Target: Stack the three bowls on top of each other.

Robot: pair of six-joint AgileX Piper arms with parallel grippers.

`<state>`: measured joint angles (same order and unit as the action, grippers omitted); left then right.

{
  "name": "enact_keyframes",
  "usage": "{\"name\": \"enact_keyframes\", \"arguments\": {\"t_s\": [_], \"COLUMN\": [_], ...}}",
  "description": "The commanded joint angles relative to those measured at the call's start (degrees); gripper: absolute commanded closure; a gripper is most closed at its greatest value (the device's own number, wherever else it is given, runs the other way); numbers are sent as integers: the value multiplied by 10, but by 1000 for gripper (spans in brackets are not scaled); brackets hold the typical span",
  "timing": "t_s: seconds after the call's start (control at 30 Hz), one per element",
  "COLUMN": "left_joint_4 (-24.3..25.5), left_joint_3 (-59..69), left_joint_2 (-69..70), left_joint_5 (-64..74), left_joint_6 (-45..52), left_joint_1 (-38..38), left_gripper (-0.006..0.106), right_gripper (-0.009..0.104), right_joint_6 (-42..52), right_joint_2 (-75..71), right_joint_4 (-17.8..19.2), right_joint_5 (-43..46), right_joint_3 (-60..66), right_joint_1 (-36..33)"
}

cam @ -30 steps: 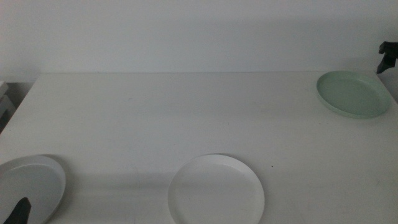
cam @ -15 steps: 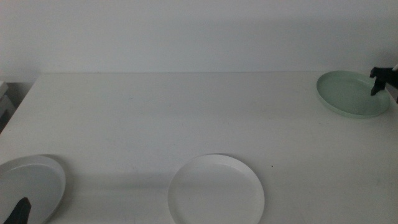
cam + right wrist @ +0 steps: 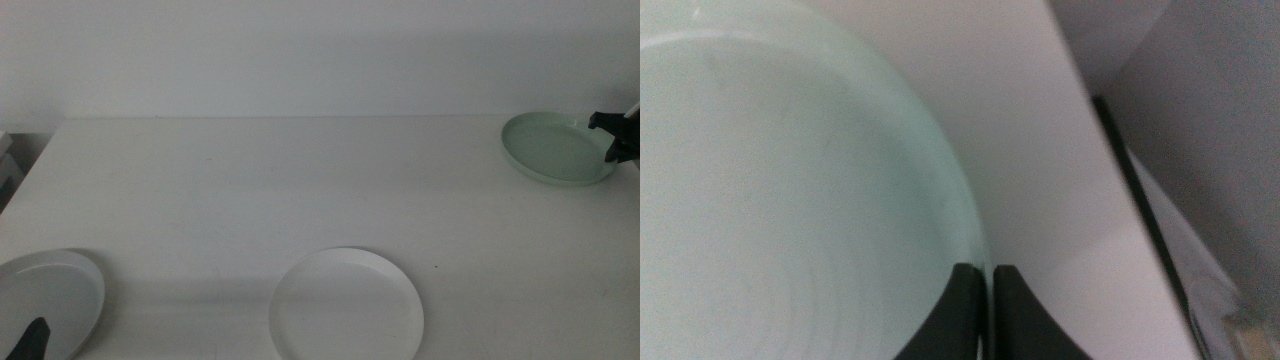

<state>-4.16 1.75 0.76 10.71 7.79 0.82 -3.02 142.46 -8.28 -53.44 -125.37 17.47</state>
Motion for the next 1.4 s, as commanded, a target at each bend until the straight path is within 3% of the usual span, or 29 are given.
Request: {"name": "enact_keyframes", "arguments": {"t_s": [0.0, 0.17, 0.4, 0.7, 1.03, 1.37], "left_joint_4": [-2, -2, -2, -2, -2, -2], "left_joint_3": [2, 2, 2, 2, 2, 2], "left_joint_2": [8, 8, 8, 8, 8, 8], "left_joint_5": [-46, -46, -46, -46, -46, -46], "left_joint_6": [-8, -8, -8, -8, -8, -8], "left_joint_1": [0, 0, 0, 0, 0, 0], "left_gripper": [10, 10, 10, 10, 10, 10], "right_gripper": [95, 95, 95, 95, 95, 95], "right_joint_6": [34, 63, 52, 30, -25, -17], "right_joint_2": [-69, -206, -415, -562, -555, -504], "right_joint_4": [-32, -109, -112, -113, -117, -122], "right_joint_5": [-19, 45, 115, 164, 298, 294], "right_joint_3": [0, 135, 344, 564, 703, 705], "right_joint_1": [-7, -50, -158, -305, -448, -463]}}
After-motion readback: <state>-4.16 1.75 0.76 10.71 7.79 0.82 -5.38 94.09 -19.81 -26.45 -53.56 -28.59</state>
